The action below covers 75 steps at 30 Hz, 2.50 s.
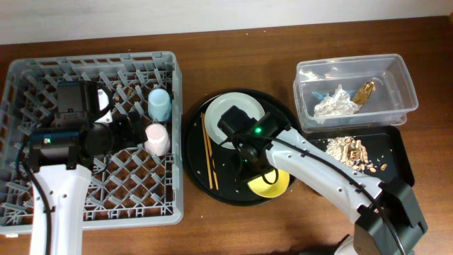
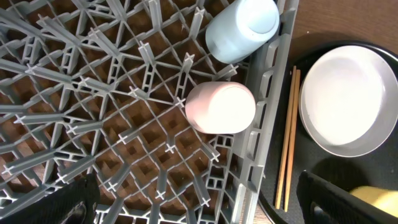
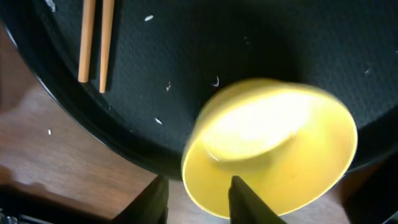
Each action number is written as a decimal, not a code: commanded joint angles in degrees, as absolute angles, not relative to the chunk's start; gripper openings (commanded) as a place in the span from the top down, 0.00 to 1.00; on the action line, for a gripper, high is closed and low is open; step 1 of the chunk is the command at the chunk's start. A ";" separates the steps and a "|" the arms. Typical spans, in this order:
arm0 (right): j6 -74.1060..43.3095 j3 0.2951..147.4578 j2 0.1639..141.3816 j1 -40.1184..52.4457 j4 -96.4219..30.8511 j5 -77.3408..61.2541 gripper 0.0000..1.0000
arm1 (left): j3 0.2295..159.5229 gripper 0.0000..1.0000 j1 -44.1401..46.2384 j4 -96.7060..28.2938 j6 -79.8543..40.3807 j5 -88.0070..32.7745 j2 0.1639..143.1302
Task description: Sort waste into correct bins and load items into the dishwasher rack
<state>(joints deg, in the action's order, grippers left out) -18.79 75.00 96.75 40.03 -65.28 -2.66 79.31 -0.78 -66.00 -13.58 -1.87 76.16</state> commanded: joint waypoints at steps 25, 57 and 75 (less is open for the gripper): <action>-10.92 85.73 115.70 -1.65 -43.22 2.98 0.96 | 79.96 0.00 -0.93 -65.89 -14.33 -1.65 75.40; -15.73 116.11 128.64 -20.34 -78.91 8.86 0.96 | 79.96 0.00 -0.93 -65.89 -14.33 -1.65 75.40; -8.10 147.61 127.37 -19.03 -97.34 -9.15 0.53 | 79.96 0.00 -0.93 -65.89 -14.31 -1.65 75.40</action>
